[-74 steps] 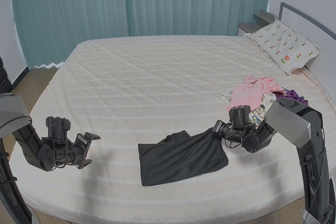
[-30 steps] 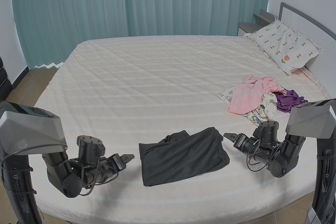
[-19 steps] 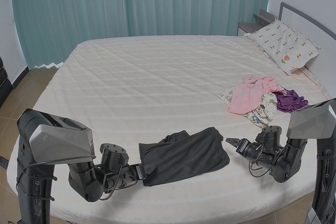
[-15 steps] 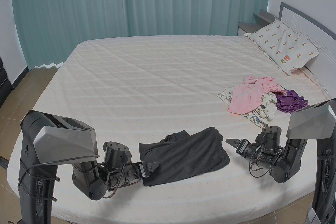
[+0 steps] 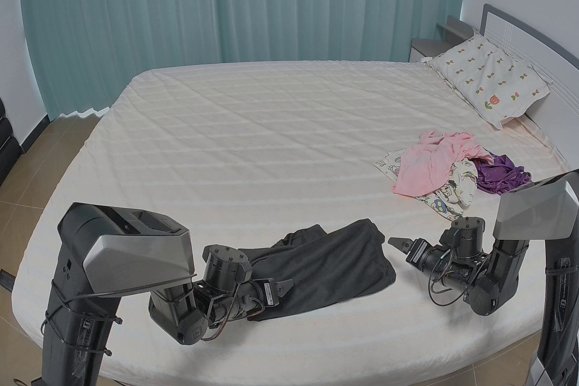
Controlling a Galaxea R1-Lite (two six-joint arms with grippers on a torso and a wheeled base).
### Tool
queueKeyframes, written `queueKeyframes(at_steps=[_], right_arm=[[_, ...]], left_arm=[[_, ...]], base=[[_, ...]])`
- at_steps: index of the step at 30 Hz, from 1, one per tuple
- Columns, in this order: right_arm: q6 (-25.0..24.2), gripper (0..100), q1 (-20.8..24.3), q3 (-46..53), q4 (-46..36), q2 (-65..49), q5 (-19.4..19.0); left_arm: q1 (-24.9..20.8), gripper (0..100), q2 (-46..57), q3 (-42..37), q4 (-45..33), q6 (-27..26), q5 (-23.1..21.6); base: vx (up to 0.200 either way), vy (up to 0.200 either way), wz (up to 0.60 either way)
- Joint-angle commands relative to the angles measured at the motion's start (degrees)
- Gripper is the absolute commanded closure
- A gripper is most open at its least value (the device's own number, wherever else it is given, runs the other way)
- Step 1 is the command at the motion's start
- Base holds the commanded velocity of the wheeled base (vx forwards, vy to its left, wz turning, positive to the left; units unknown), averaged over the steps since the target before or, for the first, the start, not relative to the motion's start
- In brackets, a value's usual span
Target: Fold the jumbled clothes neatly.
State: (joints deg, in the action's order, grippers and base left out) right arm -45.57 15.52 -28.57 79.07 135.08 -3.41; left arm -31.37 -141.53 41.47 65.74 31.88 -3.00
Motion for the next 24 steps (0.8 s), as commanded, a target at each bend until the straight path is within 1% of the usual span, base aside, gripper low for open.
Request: queueKeyframes(at_steps=[1,6,7,9,12,16,20,24], right_arm=[[-0.05,0,0.04,0.01,0.03,0.0,-0.01],[-0.05,0,0.04,0.1,0.03,0.18,-0.01],[-0.05,0,0.04,0.19,0.03,0.18,-0.01],[-0.05,0,0.04,0.27,0.03,0.27,-0.1],[-0.05,0,0.04,0.27,0.12,0.71,-0.1],[-0.13,0,0.04,0.36,0.03,0.79,-0.1],[-1.45,0,0.3,0.36,0.03,0.71,-0.1],[-1.54,0,0.21,0.27,0.12,0.62,-0.1]], left_arm=[[-0.63,100,-0.41,0.28,0.0,0.2,0.01],[-0.63,100,0.47,-1.13,-0.18,1.08,0.8],[-1.07,100,2.4,-2.19,-0.62,2.84,1.68],[-1.15,100,3.46,-1.83,-1.5,3.89,2.91],[-1.15,100,4.07,-1.57,-3.17,4.24,4.76],[-0.98,100,4.42,-2.27,-4.84,4.33,4.76],[0.17,100,4.16,-2.01,-4.92,4.42,4.76],[1.57,100,4.42,-2.54,-4.92,4.42,4.76]], base=[[0.0,0.0,0.0],[0.0,0.0,0.0],[0.0,0.0,0.0],[0.0,0.0,0.0],[0.0,0.0,0.0],[0.0,0.0,0.0],[0.0,0.0,0.0],[0.0,0.2,0.0]])
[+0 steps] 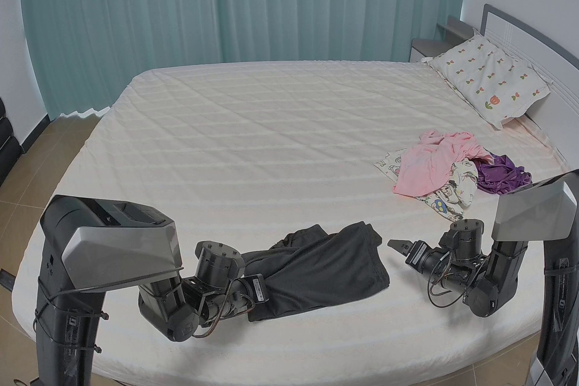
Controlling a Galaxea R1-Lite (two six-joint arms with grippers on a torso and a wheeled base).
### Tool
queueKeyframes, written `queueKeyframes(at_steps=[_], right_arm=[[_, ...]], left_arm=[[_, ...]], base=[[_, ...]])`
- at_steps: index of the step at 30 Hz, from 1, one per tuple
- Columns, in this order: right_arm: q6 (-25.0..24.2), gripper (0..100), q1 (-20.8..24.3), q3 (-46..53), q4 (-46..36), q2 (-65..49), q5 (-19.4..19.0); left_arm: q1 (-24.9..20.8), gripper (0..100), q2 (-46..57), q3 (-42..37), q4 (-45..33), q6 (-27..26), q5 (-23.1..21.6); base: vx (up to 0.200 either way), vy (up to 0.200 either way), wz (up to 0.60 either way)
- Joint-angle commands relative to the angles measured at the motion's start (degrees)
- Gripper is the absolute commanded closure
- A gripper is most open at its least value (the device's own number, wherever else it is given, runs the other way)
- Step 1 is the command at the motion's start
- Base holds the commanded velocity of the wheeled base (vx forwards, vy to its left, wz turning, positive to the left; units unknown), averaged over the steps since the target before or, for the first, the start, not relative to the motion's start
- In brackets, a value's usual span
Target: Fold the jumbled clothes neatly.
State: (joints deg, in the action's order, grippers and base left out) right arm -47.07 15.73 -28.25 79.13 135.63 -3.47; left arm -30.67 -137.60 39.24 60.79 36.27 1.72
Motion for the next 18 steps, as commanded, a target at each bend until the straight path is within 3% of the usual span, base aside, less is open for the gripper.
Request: queueKeyframes(at_steps=[1,18], right_arm=[[-0.04,0,0.01,-0.06,0.06,0.07,-0.04],[-0.13,0,0.53,-0.06,0.06,0.25,-0.04]], left_arm=[[1.49,100,0.75,-0.48,0.03,0.03,0.04],[5.89,100,4.18,-5.49,0.47,0.03,0.04]], base=[[0.0,0.2,0.0],[0.0,0.2,0.0]])
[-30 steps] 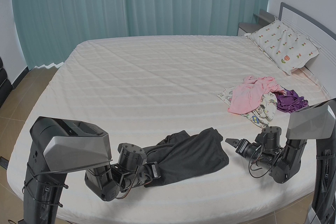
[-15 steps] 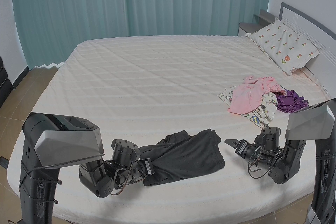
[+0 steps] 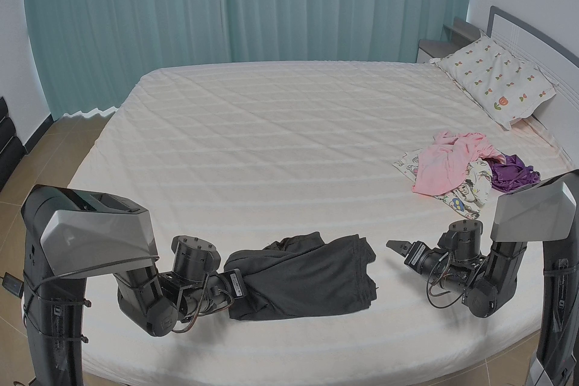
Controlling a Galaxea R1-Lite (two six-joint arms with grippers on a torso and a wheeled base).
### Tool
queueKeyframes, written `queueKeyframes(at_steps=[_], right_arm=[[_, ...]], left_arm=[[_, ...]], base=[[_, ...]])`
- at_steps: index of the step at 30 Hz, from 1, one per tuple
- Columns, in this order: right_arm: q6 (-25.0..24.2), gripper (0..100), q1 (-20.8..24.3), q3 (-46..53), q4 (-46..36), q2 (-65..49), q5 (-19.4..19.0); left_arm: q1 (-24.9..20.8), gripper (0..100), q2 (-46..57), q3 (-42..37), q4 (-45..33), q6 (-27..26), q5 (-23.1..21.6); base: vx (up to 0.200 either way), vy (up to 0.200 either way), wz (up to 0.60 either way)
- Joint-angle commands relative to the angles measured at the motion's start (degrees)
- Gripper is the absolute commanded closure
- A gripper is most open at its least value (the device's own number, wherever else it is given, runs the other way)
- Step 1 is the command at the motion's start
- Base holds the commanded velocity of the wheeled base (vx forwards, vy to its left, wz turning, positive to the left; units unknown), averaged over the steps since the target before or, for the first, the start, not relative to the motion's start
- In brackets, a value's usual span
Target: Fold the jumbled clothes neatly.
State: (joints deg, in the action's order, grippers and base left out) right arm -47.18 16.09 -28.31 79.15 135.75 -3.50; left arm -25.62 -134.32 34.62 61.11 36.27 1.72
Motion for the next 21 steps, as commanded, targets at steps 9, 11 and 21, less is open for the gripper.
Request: queueKeyframes(at_steps=[9,11,21], right_arm=[[0.07,0,0.34,0.09,-0.05,0.12,-0.02],[0.07,0,0.61,0.09,-0.05,0.12,-0.02],[0.07,0,0.78,0.01,-0.05,0.21,0.07]], left_arm=[[2.33,100,0.99,-2.28,0.24,1.35,0.04],[2.95,100,0.99,-2.54,0.24,1.53,0.04],[4.0,100,1.43,-4.56,0.32,1.7,-0.22]], base=[[0.0,0.2,0.0],[0.0,0.2,0.0],[0.0,0.18,0.0]])
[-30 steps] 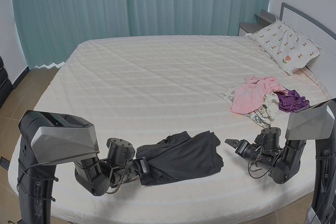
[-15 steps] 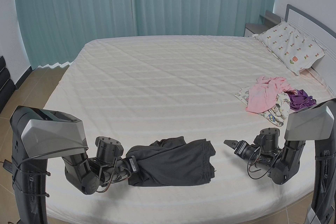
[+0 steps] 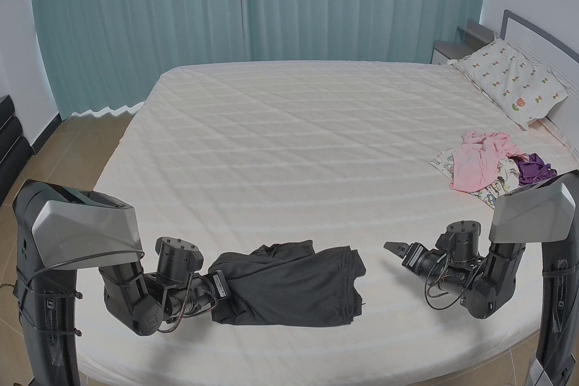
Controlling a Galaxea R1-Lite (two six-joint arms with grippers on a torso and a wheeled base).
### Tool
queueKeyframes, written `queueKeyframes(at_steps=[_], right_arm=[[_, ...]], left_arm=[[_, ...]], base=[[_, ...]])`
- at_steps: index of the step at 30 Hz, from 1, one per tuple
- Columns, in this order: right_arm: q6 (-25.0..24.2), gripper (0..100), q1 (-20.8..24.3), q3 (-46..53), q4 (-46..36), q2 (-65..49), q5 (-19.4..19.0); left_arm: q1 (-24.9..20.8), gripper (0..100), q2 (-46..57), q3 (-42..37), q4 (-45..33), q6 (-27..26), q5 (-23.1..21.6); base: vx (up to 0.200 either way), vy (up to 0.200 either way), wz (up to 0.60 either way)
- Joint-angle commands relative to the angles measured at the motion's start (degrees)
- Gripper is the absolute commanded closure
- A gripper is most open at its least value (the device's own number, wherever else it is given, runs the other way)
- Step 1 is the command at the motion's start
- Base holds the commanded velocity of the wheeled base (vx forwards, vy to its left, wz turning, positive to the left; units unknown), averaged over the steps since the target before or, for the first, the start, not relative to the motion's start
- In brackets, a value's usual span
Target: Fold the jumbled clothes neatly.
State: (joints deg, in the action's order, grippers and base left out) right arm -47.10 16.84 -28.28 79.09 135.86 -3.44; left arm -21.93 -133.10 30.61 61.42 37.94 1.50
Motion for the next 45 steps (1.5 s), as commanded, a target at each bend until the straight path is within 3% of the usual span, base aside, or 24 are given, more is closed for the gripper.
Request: queueKeyframes(at_steps=[1,6,7,12,17,28,33,45], right_arm=[[0.0,0,0.04,-0.11,0.01,0.1,0.1],[0.0,0,0.04,-0.11,0.01,0.1,0.1],[0.0,0,0.04,-0.11,0.01,0.1,0.1],[0.0,0,0.13,-0.02,0.01,0.19,0.1],[0.0,0,0.22,-0.02,0.01,0.19,0.19],[0.0,0,0.22,-0.11,0.01,0.19,0.19],[0.0,0,0.22,-0.11,0.01,0.28,0.19],[0.0,0,0.22,-0.11,0.01,0.28,0.19]], left_arm=[[0.49,100,0.21,-1.17,0.02,0.03,-0.27],[0.49,100,-0.23,-1.87,0.11,0.12,-0.36],[0.49,0,-0.15,-2.4,0.28,0.21,-0.36],[0.57,0,0.91,-5.56,5.03,0.3,-0.71],[2.59,0,2.67,-9.17,12.59,0.47,-5.72],[7.52,0,0.47,-8.02,13.91,0.3,-7.65],[9.1,0,0.73,-9.43,13.91,-1.46,-11.78],[6.2,0,-2.34,-6.09,14.35,-0.94,-12.13]], base=[[0.0,0.0,0.0],[0.0,0.0,0.0],[0.0,0.0,0.0],[0.0,0.0,0.0],[0.0,0.0,0.0],[0.0,0.0,0.0],[0.0,0.0,0.0],[0.0,0.0,0.0]])
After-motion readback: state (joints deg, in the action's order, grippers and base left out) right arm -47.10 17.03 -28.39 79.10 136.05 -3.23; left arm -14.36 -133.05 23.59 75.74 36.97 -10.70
